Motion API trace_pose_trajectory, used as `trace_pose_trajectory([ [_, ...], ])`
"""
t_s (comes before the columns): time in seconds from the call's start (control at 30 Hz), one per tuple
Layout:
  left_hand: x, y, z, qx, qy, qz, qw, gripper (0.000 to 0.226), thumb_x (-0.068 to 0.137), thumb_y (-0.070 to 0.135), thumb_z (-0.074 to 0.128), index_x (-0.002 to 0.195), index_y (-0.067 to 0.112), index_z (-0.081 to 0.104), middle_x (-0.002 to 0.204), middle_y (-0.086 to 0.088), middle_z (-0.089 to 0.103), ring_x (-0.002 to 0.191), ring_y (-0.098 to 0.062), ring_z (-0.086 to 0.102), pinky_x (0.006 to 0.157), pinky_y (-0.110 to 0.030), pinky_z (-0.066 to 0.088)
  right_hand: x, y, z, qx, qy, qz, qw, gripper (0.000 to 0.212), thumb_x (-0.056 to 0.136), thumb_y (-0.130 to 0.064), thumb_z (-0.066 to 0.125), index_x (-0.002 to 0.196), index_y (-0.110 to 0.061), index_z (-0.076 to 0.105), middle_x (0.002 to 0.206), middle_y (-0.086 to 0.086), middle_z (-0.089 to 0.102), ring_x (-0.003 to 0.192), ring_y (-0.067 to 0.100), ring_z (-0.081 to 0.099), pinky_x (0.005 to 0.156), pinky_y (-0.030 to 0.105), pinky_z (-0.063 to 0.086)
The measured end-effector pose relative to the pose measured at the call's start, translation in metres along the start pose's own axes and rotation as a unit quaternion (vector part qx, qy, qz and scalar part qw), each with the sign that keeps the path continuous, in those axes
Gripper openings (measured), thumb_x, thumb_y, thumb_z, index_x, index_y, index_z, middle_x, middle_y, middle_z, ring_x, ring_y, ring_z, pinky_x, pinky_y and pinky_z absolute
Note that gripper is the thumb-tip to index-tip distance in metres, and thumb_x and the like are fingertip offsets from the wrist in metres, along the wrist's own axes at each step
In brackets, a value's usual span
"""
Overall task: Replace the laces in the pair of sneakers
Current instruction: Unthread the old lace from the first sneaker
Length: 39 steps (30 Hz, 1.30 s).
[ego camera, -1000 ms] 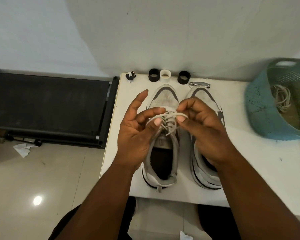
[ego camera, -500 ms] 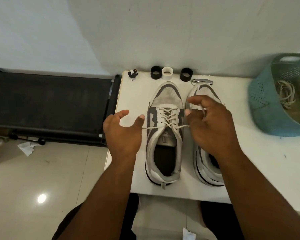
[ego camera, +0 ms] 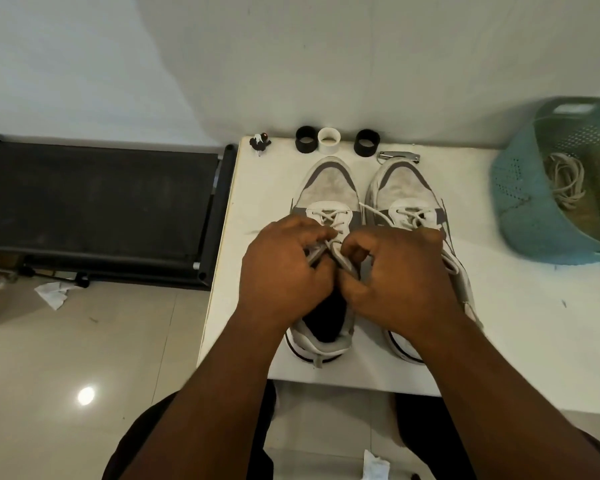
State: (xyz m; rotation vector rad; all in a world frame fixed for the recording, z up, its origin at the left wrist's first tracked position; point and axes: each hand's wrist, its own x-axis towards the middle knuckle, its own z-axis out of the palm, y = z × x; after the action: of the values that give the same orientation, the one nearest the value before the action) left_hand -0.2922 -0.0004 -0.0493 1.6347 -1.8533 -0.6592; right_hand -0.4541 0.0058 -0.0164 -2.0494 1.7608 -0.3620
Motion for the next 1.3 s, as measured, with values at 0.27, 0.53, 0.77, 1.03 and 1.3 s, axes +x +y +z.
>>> trace_pose_trajectory([
  [0.27, 0.004, -0.008, -0.003, -0.244, 0.068, -0.129, 0.959, 0.012, 0.087, 0.012, 0.080, 0.087, 0.024, 0.077, 0.085, 0.008, 0.077, 0.082, -0.013, 0.075, 0.079, -0.037, 0.064, 0.001, 0.002, 0.000, 0.025, 0.012, 0.038, 0.999, 0.010, 0.080, -0.035, 0.070, 0.083, -0.028, 0.063, 0.066, -0.012, 0.061, 0.067, 0.011, 0.059, 0.095, 0.044, 0.044],
  [0.53, -0.002, -0.006, 0.003, -0.099, 0.024, 0.074, 0.992, 0.038, 0.081, 0.012, 0.076, 0.118, 0.018, 0.075, 0.119, 0.003, 0.071, 0.114, -0.012, 0.064, 0.098, -0.036, 0.053, 0.002, -0.003, 0.000, 0.038, 0.024, 0.037, 0.998, 0.013, 0.073, -0.039, 0.062, 0.078, -0.027, 0.062, 0.062, -0.012, 0.059, 0.062, 0.012, 0.058, 0.086, 0.047, 0.050],
  [0.77, 0.003, -0.012, 0.000, -0.176, 0.102, -0.059, 0.977, 0.005, 0.092, 0.024, 0.078, 0.089, 0.028, 0.077, 0.087, 0.014, 0.074, 0.088, -0.001, 0.070, 0.077, -0.016, 0.056, 0.003, 0.000, 0.001, 0.062, 0.027, 0.049, 0.997, 0.010, 0.073, -0.037, 0.064, 0.077, -0.027, 0.062, 0.063, -0.011, 0.060, 0.062, 0.010, 0.059, 0.088, 0.047, 0.050],
  [1.03, -0.001, -0.010, -0.002, -0.089, 0.075, 0.061, 0.991, 0.035, 0.084, 0.021, 0.075, 0.119, 0.019, 0.073, 0.136, 0.003, 0.060, 0.136, -0.019, 0.049, 0.113, -0.033, 0.039, 0.004, -0.001, 0.002, 0.049, 0.026, 0.055, 0.997, 0.015, 0.075, -0.041, 0.064, 0.080, -0.027, 0.062, 0.064, -0.011, 0.060, 0.065, 0.011, 0.059, 0.093, 0.046, 0.046],
  [1.3, 0.004, -0.013, -0.002, -0.242, 0.062, -0.031, 0.968, 0.014, 0.083, 0.014, 0.083, 0.096, 0.018, 0.081, 0.116, 0.004, 0.076, 0.115, -0.012, 0.068, 0.103, -0.039, 0.055, 0.004, 0.003, 0.002, 0.076, 0.029, 0.058, 0.995, 0.013, 0.073, -0.040, 0.061, 0.077, -0.028, 0.062, 0.062, -0.011, 0.060, 0.062, 0.009, 0.058, 0.088, 0.046, 0.051],
])
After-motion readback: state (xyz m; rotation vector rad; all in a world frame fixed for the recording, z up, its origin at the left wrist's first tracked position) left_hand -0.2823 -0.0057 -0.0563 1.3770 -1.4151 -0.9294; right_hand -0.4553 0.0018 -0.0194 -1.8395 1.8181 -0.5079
